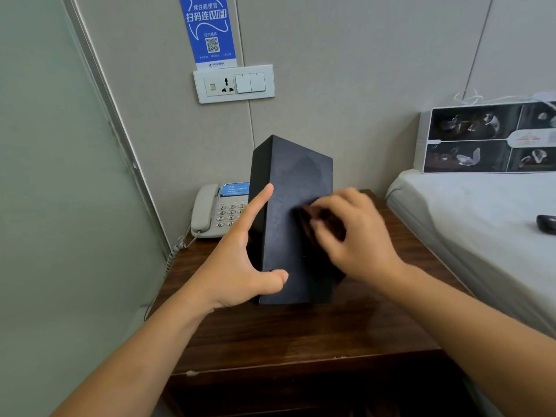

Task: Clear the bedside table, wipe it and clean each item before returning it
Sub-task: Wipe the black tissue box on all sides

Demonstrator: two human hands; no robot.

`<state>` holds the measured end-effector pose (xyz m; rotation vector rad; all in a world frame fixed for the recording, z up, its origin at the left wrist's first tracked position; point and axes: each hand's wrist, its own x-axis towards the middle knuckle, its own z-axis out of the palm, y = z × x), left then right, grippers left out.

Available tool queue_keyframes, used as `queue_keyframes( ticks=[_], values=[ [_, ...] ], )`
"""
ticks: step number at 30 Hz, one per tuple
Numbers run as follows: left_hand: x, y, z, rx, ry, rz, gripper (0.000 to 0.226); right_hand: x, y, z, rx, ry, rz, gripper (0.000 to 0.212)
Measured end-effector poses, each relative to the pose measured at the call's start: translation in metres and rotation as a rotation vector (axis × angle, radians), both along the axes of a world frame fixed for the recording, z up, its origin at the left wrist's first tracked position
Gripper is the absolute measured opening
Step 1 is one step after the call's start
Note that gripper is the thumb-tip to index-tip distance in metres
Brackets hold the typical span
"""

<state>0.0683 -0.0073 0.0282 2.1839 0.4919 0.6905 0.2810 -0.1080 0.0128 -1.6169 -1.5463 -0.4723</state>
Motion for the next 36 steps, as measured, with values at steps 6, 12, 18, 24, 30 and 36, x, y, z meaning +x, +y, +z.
queue_keyframes(
  ticks=[6,12,18,24,30,36],
  values=[
    [0.000,0.006,-0.004,-0.043,-0.047,-0.006,0.123,-0.009,-0.008,-0.004,-0.112,-0.115,0.102,0.027],
    [-0.001,0.006,-0.009,-0.027,-0.073,-0.009,0.122,-0.012,-0.025,-0.009,-0.262,-0.206,0.259,0.024],
    [-0.002,0.012,-0.013,-0.085,-0.093,0.026,0.123,-0.010,-0.030,0.009,-0.166,-0.059,0.278,0.019],
    [-0.001,0.007,-0.015,-0.044,-0.096,0.018,0.127,-0.018,-0.021,0.005,-0.070,0.052,0.195,0.031],
    [-0.005,0.011,-0.016,-0.065,-0.134,0.136,0.134,-0.017,-0.029,0.005,-0.194,-0.029,0.306,0.023],
    [-0.033,0.021,0.010,0.177,-0.065,0.309,0.131,-0.012,-0.036,0.023,0.165,0.191,0.197,0.018]
  ],
)
